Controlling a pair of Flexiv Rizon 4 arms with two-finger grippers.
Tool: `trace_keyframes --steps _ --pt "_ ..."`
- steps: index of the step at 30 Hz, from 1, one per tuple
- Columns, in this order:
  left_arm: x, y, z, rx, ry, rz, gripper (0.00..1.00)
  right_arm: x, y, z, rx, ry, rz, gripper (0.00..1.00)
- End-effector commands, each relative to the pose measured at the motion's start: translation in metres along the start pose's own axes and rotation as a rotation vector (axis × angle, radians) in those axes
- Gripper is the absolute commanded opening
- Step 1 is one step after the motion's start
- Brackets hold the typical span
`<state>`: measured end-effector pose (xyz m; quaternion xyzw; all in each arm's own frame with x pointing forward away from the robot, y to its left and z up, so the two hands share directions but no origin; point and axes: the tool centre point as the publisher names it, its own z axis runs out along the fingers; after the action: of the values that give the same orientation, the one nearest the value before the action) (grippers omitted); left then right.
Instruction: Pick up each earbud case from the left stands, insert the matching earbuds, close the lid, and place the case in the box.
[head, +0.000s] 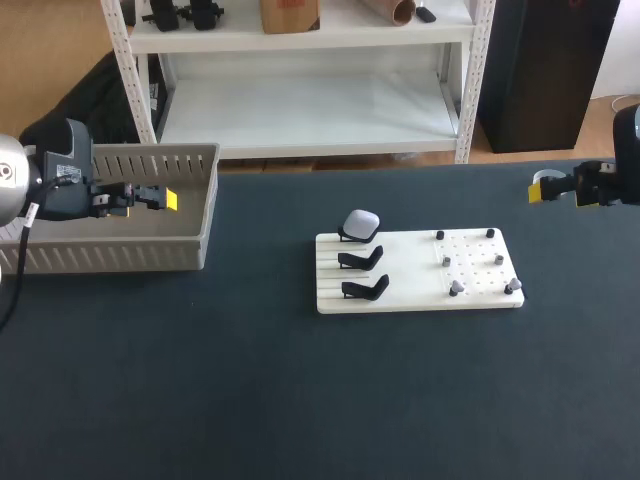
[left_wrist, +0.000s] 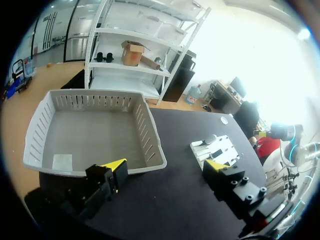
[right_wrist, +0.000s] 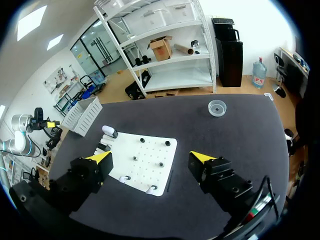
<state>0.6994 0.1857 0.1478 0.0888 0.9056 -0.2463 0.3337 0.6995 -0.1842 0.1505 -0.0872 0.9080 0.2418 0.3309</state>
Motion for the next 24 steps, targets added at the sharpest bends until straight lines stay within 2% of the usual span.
trace_keyframes --steps 1,21,24 --pt "-0.0013 -0.0010 -0.0001 -0.005 0.006 -0.001 1.00 0.0000 -0.0007 0.0000 -0.003 0.001 -0.001 1.00" --pt "-0.0013 -0.0010 -0.0001 -0.005 0.006 -0.001 1.00 0.0000 -0.0007 0.0000 -0.003 0.001 -0.001 1.00" --pt "-0.0070 -0.0107 -0.0021 0.102 -0.037 0.183 1.00 0.0000 -0.0007 0.0000 -0.003 0.001 -0.001 1.00"
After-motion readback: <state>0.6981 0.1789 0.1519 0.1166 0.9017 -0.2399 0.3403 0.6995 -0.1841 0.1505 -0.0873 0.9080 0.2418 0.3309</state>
